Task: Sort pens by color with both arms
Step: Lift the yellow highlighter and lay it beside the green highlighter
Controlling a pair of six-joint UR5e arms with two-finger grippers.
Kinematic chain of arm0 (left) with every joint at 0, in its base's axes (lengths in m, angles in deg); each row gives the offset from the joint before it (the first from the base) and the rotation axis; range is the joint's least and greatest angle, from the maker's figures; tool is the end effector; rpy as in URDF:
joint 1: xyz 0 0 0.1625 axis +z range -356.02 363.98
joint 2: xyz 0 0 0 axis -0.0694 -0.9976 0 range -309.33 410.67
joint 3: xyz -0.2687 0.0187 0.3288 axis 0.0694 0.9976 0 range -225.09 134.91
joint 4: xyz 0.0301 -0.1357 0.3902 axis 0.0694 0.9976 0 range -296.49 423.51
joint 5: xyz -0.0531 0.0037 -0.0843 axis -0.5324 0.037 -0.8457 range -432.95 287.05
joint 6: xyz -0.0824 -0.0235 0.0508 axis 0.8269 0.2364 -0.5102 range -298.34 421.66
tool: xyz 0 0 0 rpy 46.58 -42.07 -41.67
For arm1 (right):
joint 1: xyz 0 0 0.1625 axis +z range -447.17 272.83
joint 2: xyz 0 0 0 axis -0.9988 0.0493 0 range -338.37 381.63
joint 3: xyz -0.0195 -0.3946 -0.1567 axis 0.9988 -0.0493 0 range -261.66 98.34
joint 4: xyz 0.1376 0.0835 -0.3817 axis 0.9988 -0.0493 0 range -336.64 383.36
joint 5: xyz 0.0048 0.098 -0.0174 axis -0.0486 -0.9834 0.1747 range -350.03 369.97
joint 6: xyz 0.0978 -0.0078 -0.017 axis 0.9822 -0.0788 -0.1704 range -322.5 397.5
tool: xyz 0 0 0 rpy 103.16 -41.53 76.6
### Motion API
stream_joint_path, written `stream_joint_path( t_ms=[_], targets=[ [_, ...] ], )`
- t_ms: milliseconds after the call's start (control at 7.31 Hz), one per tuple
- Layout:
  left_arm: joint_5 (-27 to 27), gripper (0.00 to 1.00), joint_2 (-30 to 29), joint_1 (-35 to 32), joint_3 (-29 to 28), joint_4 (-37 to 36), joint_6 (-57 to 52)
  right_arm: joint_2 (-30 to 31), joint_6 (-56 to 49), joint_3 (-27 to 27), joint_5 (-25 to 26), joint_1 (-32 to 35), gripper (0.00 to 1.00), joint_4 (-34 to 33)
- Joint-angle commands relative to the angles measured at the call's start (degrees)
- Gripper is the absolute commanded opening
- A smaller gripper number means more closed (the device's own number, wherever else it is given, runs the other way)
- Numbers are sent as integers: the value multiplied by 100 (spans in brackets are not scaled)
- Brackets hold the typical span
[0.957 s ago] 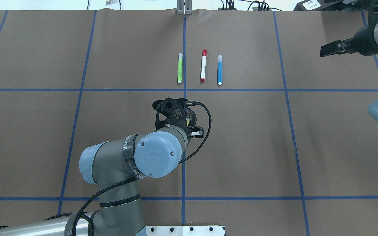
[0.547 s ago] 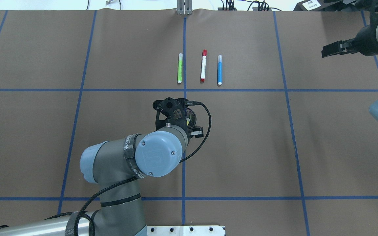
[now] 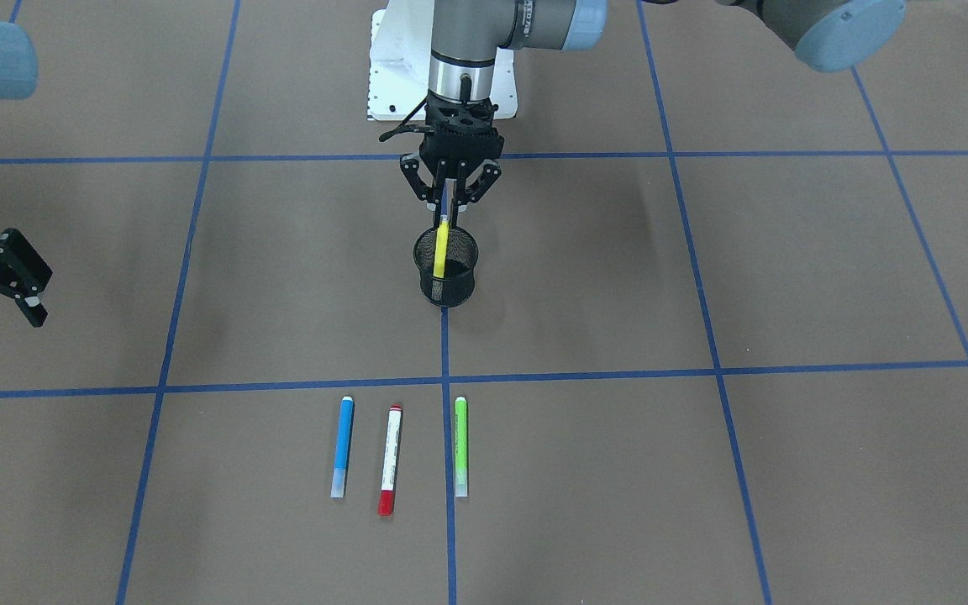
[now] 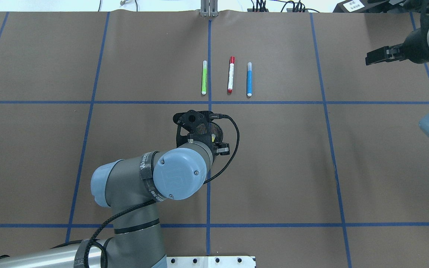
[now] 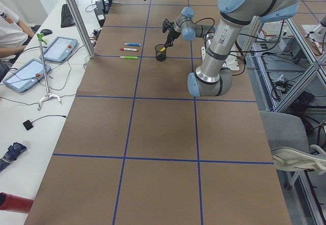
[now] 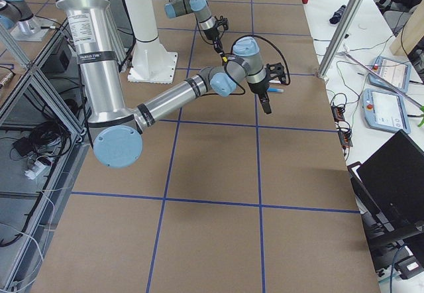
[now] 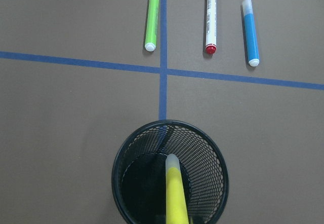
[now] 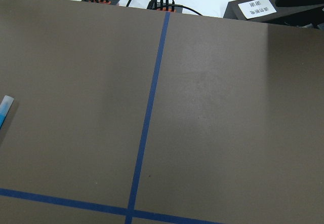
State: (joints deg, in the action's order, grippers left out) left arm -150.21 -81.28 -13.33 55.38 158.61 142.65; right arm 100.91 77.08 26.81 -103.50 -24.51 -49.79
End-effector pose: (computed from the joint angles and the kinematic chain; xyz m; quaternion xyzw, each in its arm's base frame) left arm 0.5827 -0.3443 0.1357 0.2035 0.4435 -0.1163 0.8651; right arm -0.1724 -0.5373 0.3804 0.2163 -0.3673 0.0170 0.9044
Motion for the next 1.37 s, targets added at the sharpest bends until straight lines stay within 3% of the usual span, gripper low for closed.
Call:
stream_joint_path(
  t_ms=[0,273,547,820,1094,1230],
  targets=[
    [0,0,-23,-9,60,0,-4,0,6,-2,0,18,100,2],
    [-52,0,-77,-245,723,-139,-30,-18,6,7,0,35,100,2],
    [-70,0,-50,-422,1454,-892,-39,-26,15,25,0,35,100,2],
    [-62,0,-59,-798,1598,-1037,48,-44,15,33,0,35,100,2],
    [43,0,-67,-1159,813,-863,310,-27,32,51,0,35,100,2],
    [435,0,-85,-1274,103,61,556,17,32,112,0,44,100,2]
  ],
)
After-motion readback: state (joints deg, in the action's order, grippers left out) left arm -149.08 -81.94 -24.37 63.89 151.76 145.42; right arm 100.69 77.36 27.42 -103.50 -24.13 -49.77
